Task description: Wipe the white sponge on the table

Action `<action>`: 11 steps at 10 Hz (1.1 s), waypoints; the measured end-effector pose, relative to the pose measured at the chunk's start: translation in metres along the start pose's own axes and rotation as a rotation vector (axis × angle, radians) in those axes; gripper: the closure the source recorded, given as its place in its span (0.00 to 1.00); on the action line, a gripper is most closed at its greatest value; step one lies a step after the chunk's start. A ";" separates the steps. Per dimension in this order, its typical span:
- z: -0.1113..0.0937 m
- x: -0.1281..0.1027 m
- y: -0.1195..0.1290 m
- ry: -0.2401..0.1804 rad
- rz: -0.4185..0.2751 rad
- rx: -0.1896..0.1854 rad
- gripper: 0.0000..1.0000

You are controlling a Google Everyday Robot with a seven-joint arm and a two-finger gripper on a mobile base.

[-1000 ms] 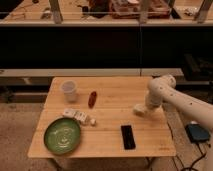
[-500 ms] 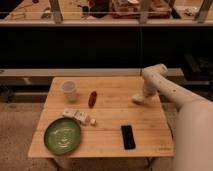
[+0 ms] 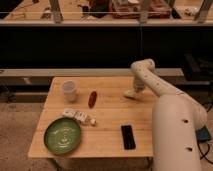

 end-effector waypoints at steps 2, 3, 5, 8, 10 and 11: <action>0.007 -0.029 0.004 -0.011 -0.058 -0.012 0.97; 0.008 -0.046 0.007 -0.022 -0.094 -0.014 0.97; 0.007 -0.050 0.005 -0.033 -0.094 -0.009 0.97; 0.007 -0.049 0.007 -0.025 -0.101 -0.011 0.97; 0.006 -0.053 0.015 -0.024 -0.133 -0.014 0.97; 0.007 -0.052 0.016 -0.024 -0.134 -0.016 0.97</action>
